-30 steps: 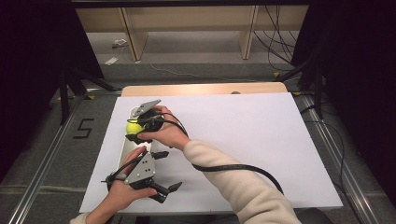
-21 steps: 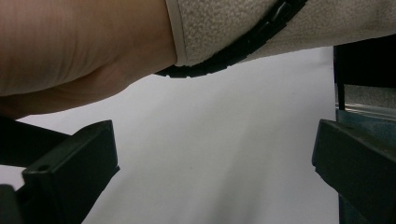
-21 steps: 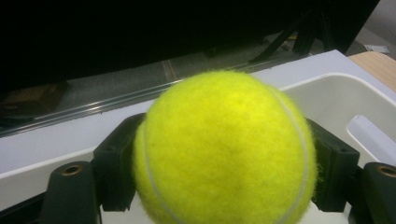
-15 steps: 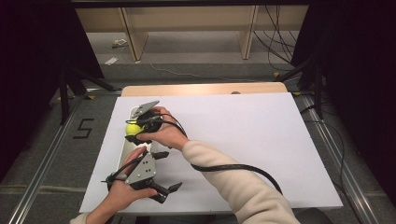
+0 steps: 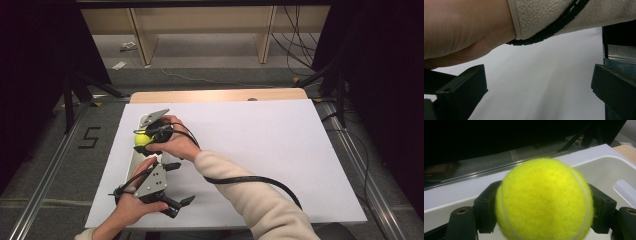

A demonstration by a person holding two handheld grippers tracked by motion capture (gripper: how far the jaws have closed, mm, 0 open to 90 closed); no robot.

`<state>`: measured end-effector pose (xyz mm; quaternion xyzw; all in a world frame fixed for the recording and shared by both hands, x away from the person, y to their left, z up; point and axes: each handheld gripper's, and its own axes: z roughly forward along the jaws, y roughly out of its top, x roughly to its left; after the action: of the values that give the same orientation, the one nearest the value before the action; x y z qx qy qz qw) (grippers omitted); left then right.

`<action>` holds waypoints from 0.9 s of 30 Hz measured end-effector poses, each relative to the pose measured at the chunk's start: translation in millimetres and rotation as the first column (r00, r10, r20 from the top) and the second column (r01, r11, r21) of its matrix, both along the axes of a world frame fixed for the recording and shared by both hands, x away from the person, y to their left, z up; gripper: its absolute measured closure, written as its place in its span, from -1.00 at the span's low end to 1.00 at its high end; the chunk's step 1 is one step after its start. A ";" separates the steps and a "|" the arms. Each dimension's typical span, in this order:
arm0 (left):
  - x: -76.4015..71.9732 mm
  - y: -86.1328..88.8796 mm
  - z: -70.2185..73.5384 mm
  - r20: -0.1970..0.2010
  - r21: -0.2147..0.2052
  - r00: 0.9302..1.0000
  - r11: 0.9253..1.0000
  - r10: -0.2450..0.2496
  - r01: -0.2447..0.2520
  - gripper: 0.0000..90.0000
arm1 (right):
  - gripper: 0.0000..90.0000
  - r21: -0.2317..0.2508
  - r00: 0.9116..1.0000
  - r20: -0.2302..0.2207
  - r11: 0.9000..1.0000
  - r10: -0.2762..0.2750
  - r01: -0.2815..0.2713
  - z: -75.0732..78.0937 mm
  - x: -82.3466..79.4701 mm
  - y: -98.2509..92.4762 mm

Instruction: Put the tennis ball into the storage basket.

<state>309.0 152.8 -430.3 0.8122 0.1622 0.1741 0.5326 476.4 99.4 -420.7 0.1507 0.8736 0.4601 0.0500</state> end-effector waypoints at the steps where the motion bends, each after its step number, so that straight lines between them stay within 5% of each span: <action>1: 0.0 -0.1 0.0 0.000 0.000 1.000 1.000 0.000 0.000 -1.00 | -0.42 -0.001 1.000 0.000 1.000 0.001 -0.001 -0.3 0.1 0.0; 18: -0.1 -0.1 -0.1 -0.002 0.001 1.000 1.000 0.000 0.000 -1.00 | -0.46 -0.012 1.000 0.011 1.000 -0.021 0.021 -5.1 -0.2 1.7; 27: -0.1 -0.3 -0.2 -0.003 0.000 1.000 1.000 0.000 0.000 -1.00 | -0.67 0.025 0.999 0.033 0.999 -0.035 0.034 5.6 0.7 0.3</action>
<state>308.9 152.5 -430.5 0.8124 0.1628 0.1728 0.5325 477.0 99.7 -415.1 0.1587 0.8642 0.4723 0.0704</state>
